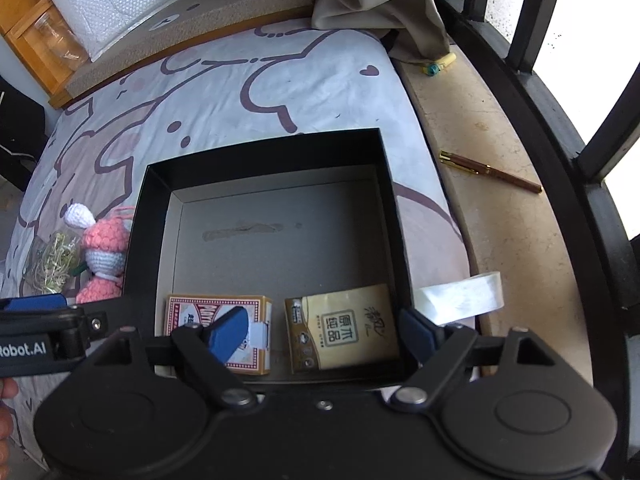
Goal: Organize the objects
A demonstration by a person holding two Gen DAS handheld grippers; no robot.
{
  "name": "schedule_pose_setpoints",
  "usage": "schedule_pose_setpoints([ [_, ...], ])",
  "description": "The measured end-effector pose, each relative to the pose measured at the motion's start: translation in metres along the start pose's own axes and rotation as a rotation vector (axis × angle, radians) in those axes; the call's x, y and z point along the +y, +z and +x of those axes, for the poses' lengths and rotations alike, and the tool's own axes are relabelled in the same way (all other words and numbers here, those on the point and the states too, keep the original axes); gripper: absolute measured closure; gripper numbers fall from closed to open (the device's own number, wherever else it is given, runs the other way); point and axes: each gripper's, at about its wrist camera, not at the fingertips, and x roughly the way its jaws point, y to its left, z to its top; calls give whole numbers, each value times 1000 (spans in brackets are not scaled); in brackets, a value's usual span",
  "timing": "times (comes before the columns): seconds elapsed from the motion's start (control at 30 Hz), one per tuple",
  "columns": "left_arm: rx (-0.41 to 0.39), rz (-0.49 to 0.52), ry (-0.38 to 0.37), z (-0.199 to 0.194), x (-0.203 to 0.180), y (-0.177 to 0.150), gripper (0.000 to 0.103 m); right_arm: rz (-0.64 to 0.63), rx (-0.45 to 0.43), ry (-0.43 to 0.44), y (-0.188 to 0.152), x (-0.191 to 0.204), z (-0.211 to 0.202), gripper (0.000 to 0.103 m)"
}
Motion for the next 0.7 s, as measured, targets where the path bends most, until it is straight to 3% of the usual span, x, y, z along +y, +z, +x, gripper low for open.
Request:
schedule_pose_setpoints([
  [0.43,-60,31,23,-26,-3,-6,3,30,-74,-17,-4,-13,-34,19],
  [0.47,-76,-27,57,-29,-3,-7,3,35,-83,-19,-5,-14,-38,19],
  [0.7,-123,-27,69,-50,-2,-12,3,51,-142,-28,-11,-17,-63,17],
])
